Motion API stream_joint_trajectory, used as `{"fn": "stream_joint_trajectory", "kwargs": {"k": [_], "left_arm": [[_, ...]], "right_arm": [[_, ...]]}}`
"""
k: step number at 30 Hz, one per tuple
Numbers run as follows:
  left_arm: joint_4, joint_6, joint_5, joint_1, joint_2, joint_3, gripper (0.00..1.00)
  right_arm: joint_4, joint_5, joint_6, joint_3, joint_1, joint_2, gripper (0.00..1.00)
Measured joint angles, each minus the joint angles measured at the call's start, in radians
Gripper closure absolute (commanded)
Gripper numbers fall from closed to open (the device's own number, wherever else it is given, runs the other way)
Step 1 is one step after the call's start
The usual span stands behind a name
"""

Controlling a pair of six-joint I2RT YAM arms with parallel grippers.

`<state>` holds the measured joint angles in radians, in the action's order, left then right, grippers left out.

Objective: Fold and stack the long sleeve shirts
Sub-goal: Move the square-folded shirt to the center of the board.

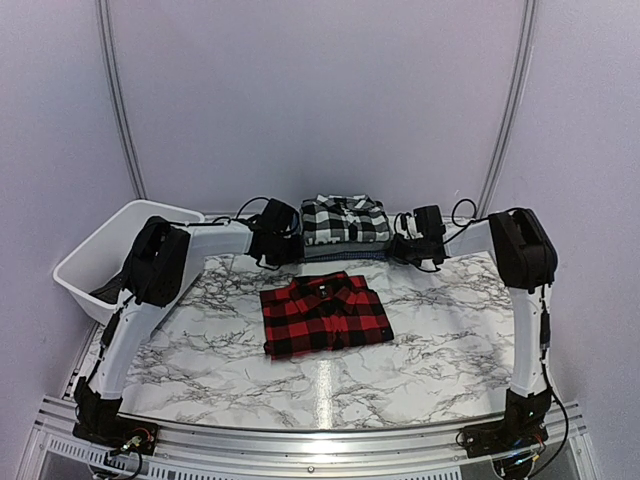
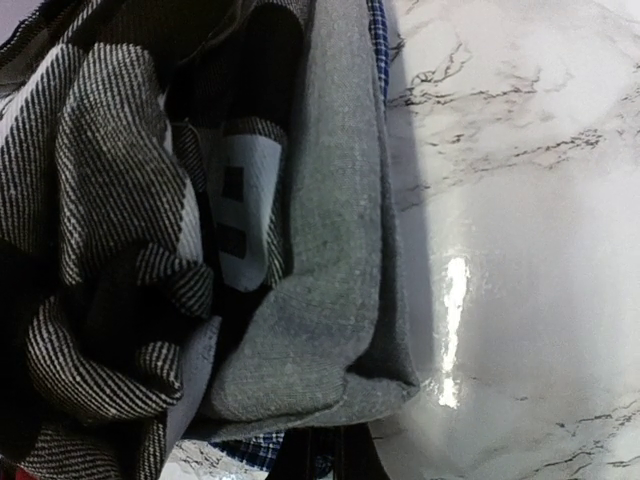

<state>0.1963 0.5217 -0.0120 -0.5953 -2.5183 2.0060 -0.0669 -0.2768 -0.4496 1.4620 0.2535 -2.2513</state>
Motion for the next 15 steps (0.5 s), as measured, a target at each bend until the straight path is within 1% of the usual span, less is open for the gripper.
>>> {"fn": "stream_joint_trajectory", "kwargs": {"k": [3,5,12,15], "left_arm": [[-0.046,0.009,0.005,-0.004,0.036,-0.073,1.00],[-0.072,0.013,0.008,-0.012,0.082,-0.153,1.00],[-0.130,0.040,0.007,-0.078,0.306,-0.500,1.00],[-0.161,0.058,0.006,-0.108,0.397,-0.640,1.00]], "right_arm": [[-0.005,0.019,0.005,-0.024,0.009,0.016,1.00],[-0.012,0.029,0.005,-0.083,0.021,0.055,1.00],[-0.050,0.054,-0.021,-0.395,0.091,0.274,1.00],[-0.056,0.069,-0.041,-0.502,0.132,0.357,1.00]]}}
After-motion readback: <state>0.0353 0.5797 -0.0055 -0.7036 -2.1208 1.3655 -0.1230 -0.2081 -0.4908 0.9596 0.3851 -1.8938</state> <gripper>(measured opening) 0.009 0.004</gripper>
